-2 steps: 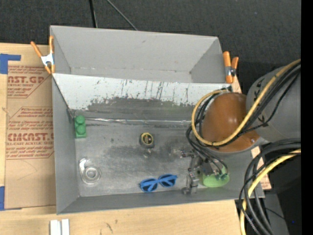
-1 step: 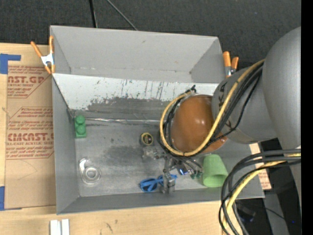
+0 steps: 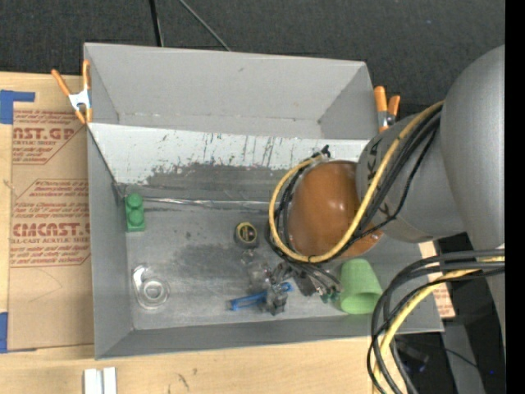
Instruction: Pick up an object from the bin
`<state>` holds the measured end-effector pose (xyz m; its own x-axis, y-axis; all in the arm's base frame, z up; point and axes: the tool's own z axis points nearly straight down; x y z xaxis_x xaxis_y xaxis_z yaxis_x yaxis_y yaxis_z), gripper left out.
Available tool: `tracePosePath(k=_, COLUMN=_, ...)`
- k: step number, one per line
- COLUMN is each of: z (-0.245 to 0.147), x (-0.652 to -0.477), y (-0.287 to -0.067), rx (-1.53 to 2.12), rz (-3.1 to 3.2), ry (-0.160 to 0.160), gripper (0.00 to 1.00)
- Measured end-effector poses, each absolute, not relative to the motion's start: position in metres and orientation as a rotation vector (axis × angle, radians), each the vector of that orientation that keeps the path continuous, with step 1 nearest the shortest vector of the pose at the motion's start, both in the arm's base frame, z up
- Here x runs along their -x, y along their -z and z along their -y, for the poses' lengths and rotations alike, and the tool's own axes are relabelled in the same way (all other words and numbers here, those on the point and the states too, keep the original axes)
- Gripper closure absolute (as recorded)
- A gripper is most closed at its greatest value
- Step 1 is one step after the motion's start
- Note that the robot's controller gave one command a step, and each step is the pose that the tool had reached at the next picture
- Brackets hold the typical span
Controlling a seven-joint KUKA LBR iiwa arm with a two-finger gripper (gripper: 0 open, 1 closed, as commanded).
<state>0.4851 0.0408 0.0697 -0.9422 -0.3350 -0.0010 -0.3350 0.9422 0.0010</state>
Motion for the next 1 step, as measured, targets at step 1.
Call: tracePosePath(k=1, z=-0.0279, x=-0.5048, y=-0.2595, rx=0.473, rz=-3.095, ry=0.002, gripper=1.00)
